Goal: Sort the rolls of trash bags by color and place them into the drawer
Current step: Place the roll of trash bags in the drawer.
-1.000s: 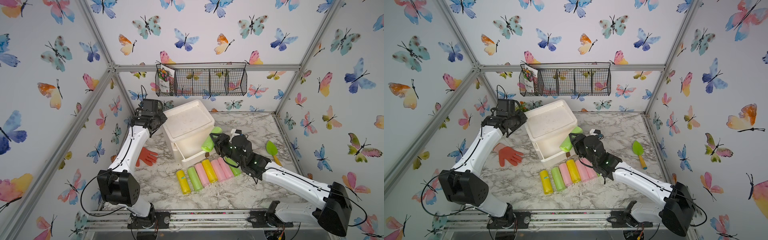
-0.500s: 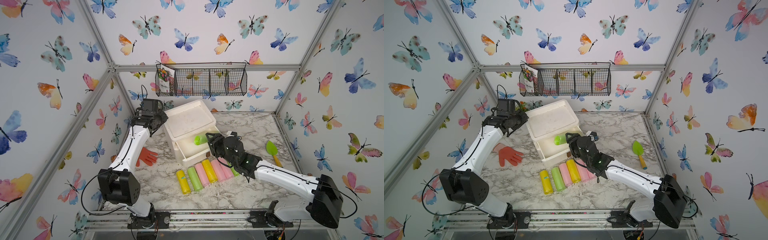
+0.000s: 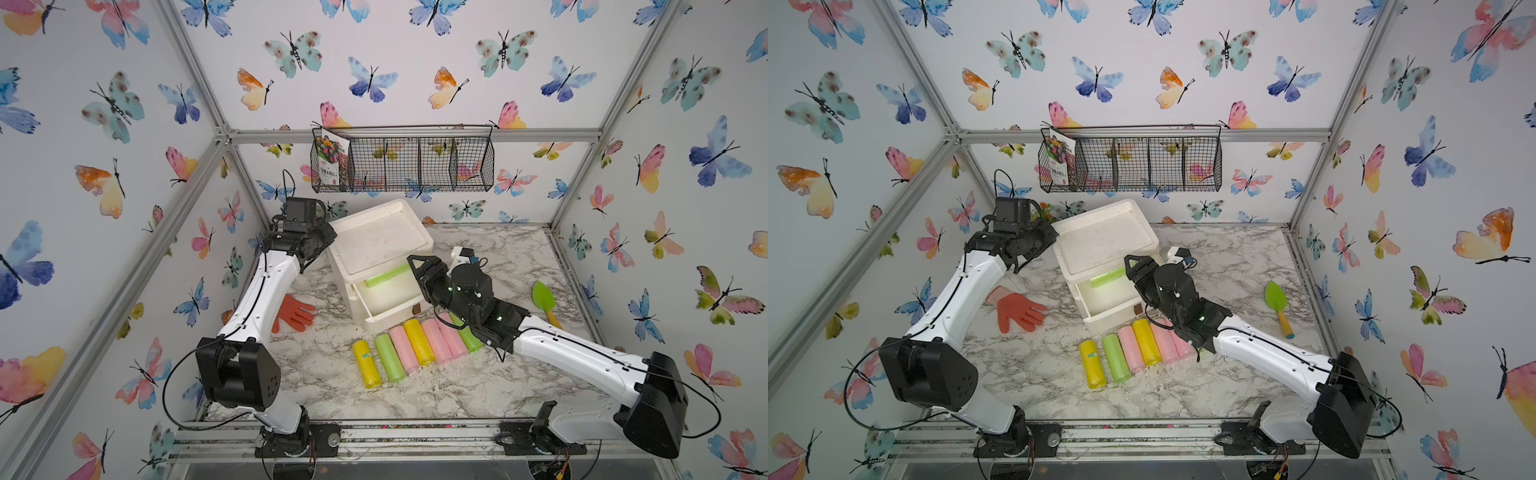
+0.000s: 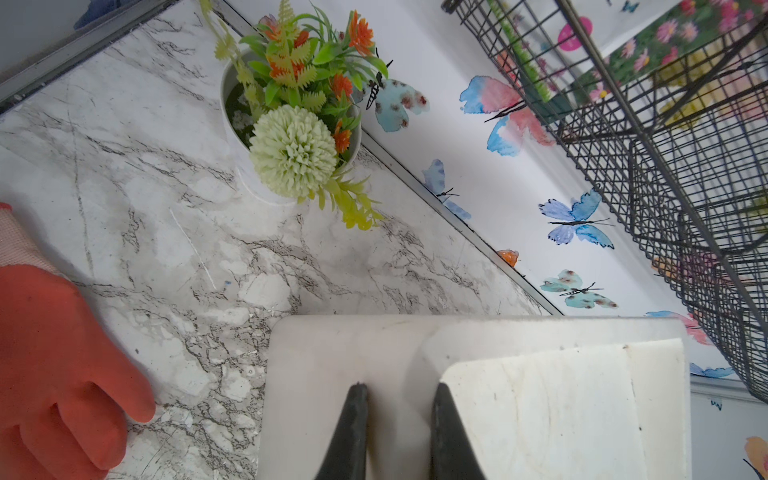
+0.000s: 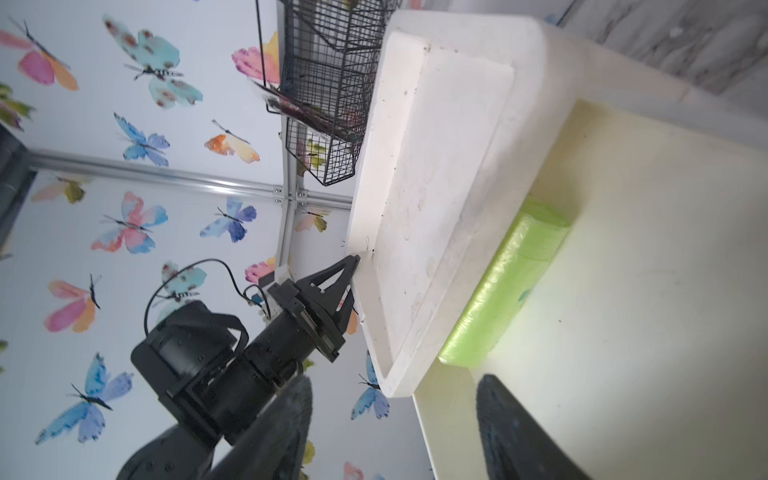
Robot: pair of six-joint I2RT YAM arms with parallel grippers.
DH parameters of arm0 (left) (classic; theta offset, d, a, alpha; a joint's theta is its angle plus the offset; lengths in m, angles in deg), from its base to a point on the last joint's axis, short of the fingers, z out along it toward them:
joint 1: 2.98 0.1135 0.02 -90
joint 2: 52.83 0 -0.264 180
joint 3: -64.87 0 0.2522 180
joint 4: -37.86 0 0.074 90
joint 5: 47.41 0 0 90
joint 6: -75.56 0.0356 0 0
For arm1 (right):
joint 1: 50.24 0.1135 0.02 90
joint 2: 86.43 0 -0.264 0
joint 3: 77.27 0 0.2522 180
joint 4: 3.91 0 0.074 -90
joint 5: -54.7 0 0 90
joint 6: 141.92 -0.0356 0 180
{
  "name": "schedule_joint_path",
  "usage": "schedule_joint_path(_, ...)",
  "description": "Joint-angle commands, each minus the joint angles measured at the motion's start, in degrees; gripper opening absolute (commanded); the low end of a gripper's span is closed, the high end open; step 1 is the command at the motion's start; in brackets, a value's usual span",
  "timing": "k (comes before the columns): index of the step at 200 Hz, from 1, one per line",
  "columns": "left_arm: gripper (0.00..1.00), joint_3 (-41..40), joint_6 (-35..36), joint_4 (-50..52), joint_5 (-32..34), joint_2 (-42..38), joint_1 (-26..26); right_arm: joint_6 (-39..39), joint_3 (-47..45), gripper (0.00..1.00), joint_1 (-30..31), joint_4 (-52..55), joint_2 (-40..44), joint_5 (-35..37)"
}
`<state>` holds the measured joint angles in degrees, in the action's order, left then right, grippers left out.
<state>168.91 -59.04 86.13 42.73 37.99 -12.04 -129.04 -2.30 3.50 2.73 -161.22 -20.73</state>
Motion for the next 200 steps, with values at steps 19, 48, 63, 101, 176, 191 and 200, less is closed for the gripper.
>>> schedule_joint_path(19,0.0,-0.6,-4.1,2.6,-8.6,3.3,-1.4,20.1,4.2,0.68,0.3,24.2,8.4,4.7)
schedule_joint_path(48,0.0,0.4,-3.2,3.7,-7.8,3.5,-1.2,23.4,3.1,0.77,-0.2,40.6,12.1,11.0)
schedule_joint_path(63,0.0,0.8,-2.7,4.3,-7.7,4.0,-1.1,25.5,0.8,0.78,-1.0,43.2,14.4,12.3)
schedule_joint_path(101,0.0,2.1,-1.6,6.1,-6.8,5.2,-1.1,32.0,-3.1,0.84,-6.5,46.7,14.1,9.8)
schedule_joint_path(176,0.0,2.4,-0.5,8.0,-5.3,5.4,-1.1,47.6,-9.1,0.86,-19.9,40.5,5.8,-8.3)
schedule_joint_path(191,0.0,2.4,-0.6,8.0,-5.3,5.3,-1.1,49.5,-10.3,0.86,-21.8,39.0,3.4,-12.9)
schedule_joint_path(200,0.0,2.4,-0.6,8.0,-5.2,5.3,-1.2,50.4,-11.0,0.86,-22.5,38.6,1.8,-14.6)
